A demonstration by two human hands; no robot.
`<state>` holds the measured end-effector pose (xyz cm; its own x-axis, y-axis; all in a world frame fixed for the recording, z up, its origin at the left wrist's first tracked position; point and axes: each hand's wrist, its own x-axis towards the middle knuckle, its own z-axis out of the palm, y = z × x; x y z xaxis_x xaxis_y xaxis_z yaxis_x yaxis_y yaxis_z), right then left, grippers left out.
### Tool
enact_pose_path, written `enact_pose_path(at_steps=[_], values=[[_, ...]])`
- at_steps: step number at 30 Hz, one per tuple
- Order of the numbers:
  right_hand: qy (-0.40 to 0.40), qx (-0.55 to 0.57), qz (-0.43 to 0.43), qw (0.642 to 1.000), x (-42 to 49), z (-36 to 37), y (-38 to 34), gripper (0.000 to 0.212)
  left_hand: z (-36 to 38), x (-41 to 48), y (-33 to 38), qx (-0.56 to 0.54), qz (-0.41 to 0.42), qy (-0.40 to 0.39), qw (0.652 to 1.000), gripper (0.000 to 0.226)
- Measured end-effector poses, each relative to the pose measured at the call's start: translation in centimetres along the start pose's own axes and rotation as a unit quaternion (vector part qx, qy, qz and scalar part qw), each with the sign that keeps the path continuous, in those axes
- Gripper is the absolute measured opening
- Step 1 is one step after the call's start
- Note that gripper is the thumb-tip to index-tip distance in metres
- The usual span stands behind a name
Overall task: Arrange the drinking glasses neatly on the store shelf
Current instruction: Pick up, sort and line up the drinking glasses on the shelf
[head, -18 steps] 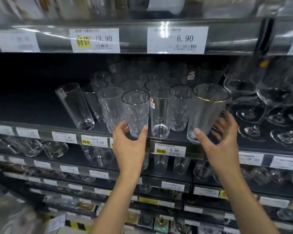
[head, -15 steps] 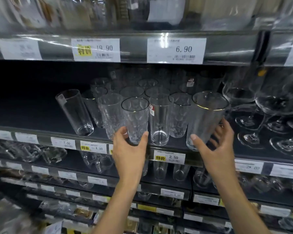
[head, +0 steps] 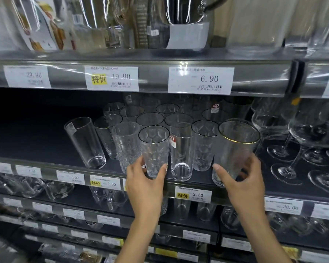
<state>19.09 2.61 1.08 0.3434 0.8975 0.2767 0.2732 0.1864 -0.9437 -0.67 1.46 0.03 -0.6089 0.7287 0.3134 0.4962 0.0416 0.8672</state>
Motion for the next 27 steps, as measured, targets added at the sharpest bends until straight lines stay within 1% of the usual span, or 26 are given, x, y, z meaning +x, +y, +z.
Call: enact_pose_path(at_steps=[3,8,13,15,19,23,27], values=[[0.009,-0.011,-0.003,1.000,0.1,0.1,0.1,0.081,0.2,0.0,0.0,0.007,-0.001,-0.001,1.000,0.070],[0.018,-0.015,-0.010,1.000,0.2,0.2,0.3,0.076,0.4,0.0,0.1,0.009,-0.011,0.003,1.000,0.072],[0.026,-0.011,-0.026,0.999,0.2,0.3,0.2,0.055,0.4,-0.3,-0.1,-0.010,-0.016,0.004,1.000,0.079],[0.027,-0.003,-0.030,0.999,0.1,0.3,0.2,0.050,0.4,-0.4,-0.3,-0.023,-0.017,0.008,1.000,0.077],[0.021,0.008,-0.047,0.999,0.0,0.1,0.2,0.047,0.6,-0.3,-0.9,-0.037,-0.008,0.017,0.999,0.063],[0.019,0.026,-0.057,0.998,-0.3,0.0,0.3,0.049,0.7,-0.2,-1.2,-0.061,-0.002,0.023,0.998,0.054],[0.012,0.053,-0.060,0.997,-0.7,-0.1,0.3,0.051,0.5,-0.4,-1.3,-0.108,-0.011,0.018,0.994,0.063]])
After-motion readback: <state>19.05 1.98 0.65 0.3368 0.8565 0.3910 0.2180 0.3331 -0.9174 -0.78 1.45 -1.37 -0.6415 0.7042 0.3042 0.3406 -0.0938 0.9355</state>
